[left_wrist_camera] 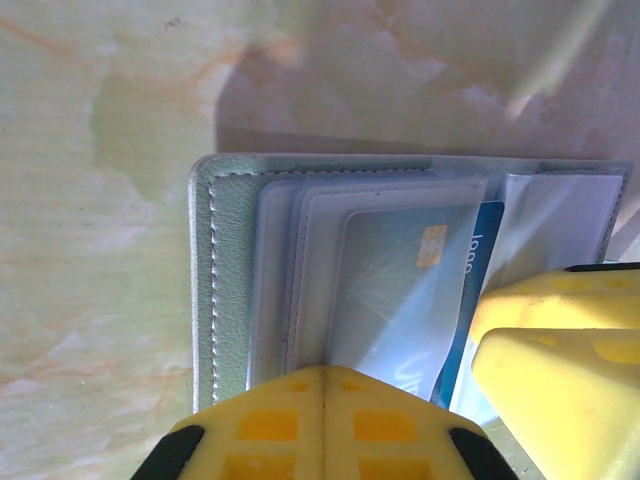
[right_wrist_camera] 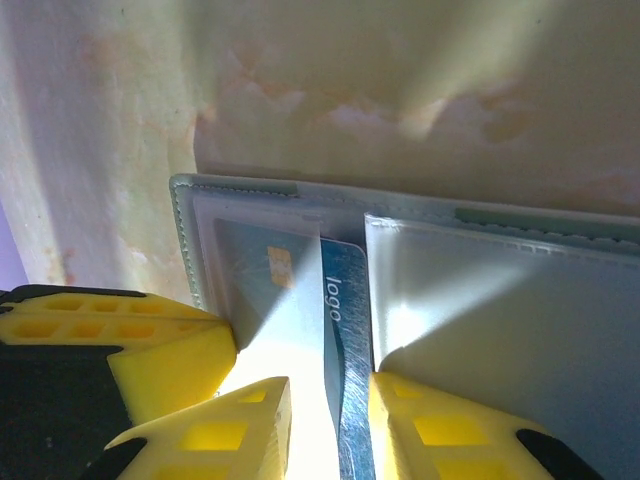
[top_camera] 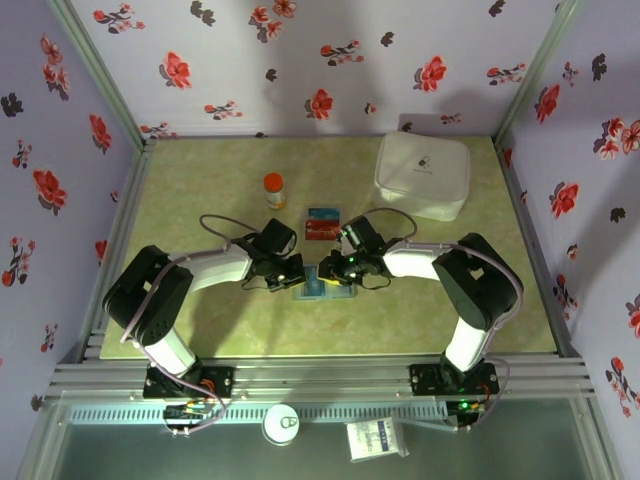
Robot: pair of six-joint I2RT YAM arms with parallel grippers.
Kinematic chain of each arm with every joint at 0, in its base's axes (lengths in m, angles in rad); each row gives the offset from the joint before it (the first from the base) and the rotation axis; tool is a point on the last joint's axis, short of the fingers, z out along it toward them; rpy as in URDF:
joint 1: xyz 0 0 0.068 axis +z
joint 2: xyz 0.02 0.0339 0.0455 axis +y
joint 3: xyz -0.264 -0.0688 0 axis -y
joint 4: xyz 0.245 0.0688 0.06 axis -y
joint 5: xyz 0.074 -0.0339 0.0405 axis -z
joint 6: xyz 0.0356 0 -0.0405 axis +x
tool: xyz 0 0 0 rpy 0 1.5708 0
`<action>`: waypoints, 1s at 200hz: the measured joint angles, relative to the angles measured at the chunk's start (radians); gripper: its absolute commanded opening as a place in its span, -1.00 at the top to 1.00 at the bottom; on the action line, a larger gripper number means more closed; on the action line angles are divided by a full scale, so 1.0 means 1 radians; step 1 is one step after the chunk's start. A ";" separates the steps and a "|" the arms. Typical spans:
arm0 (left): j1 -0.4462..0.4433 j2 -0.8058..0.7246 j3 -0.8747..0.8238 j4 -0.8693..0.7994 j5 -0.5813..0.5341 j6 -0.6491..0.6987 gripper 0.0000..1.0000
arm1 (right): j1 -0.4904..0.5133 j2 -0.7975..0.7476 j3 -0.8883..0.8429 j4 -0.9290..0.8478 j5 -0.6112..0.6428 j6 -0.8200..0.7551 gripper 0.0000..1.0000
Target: Take the credit cards out of the card holder
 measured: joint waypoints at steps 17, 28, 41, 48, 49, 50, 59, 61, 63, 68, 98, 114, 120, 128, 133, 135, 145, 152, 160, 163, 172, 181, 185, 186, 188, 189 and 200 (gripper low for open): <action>0.000 0.000 0.000 0.000 0.000 0.000 1.00 | 0.001 0.000 0.004 -0.008 0.001 -0.001 0.44; 0.000 0.000 0.000 0.000 0.000 0.000 1.00 | 0.002 0.000 0.010 -0.020 0.006 -0.007 0.43; 0.000 0.000 0.000 0.000 0.000 0.000 1.00 | 0.005 0.000 0.018 -0.040 0.016 -0.018 0.42; 0.000 0.000 0.000 0.000 0.000 0.000 1.00 | 0.007 0.000 0.021 -0.048 0.022 -0.026 0.42; 0.000 0.000 0.000 0.000 0.000 0.000 1.00 | 0.007 0.000 0.021 -0.048 0.022 -0.026 0.42; 0.000 0.000 0.000 0.000 0.000 0.000 1.00 | 0.007 0.000 0.021 -0.050 0.023 -0.027 0.42; 0.000 0.000 0.000 0.000 0.000 0.000 1.00 | 0.007 0.000 0.022 -0.056 0.024 -0.031 0.42; 0.000 0.000 0.000 0.000 0.000 0.000 1.00 | 0.007 0.000 0.023 -0.057 0.025 -0.032 0.42; 0.000 0.000 0.000 0.000 0.000 0.000 1.00 | 0.007 0.000 0.023 -0.058 0.025 -0.034 0.42; 0.000 0.000 0.000 0.000 0.000 0.000 1.00 | 0.007 0.000 0.023 -0.060 0.025 -0.034 0.42; 0.000 0.000 0.000 0.000 0.000 0.000 1.00 | 0.008 0.000 0.026 -0.059 0.024 -0.033 0.42; 0.000 0.000 0.000 0.000 0.000 0.000 1.00 | 0.009 0.000 0.025 -0.053 0.018 -0.029 0.43; 0.000 0.000 0.000 0.000 0.000 0.000 1.00 | 0.010 0.000 0.025 -0.048 0.015 -0.026 0.44; 0.000 0.000 0.000 0.000 0.000 0.000 1.00 | 0.010 0.000 0.025 -0.040 0.010 -0.023 0.44; 0.000 0.000 0.000 0.000 0.000 0.000 1.00 | 0.010 0.000 0.025 -0.036 0.008 -0.023 0.45; 0.000 0.000 0.000 0.000 0.000 0.000 1.00 | 0.010 0.000 0.025 -0.035 0.007 -0.022 0.45; 0.000 0.000 0.000 0.000 0.000 0.000 1.00 | 0.011 0.000 0.025 -0.028 0.005 -0.019 0.47; 0.000 0.000 0.000 0.000 0.000 0.000 1.00 | 0.011 0.000 0.025 -0.023 0.005 -0.014 0.48; 0.000 0.000 0.000 0.000 0.000 0.000 1.00 | 0.011 0.000 0.023 -0.017 0.002 -0.010 0.52; 0.000 0.000 0.000 0.000 0.000 0.000 1.00 | 0.011 0.000 0.023 -0.014 0.002 -0.008 0.53; 0.000 0.000 0.000 0.000 0.000 0.000 1.00 | 0.011 0.000 0.021 -0.009 0.002 -0.005 0.58; 0.000 0.000 0.000 0.000 0.000 0.000 1.00 | 0.011 0.000 0.019 -0.006 0.002 -0.002 0.62; 0.000 0.000 0.000 0.000 0.000 0.000 1.00 | 0.011 0.000 0.019 -0.005 0.002 0.000 0.64; 0.000 0.000 0.000 0.000 0.000 0.000 1.00 | 0.011 0.000 0.019 -0.005 0.002 0.000 0.65; 0.000 0.000 0.000 0.000 0.000 0.000 1.00 | 0.011 0.000 0.018 -0.005 0.001 0.002 0.66; 0.000 0.000 0.000 0.000 0.000 0.000 1.00 | 0.011 0.000 0.018 -0.005 0.002 0.003 0.67; 0.000 0.000 0.000 0.000 0.000 0.000 1.00 | 0.011 0.000 0.014 -0.002 0.002 0.004 0.72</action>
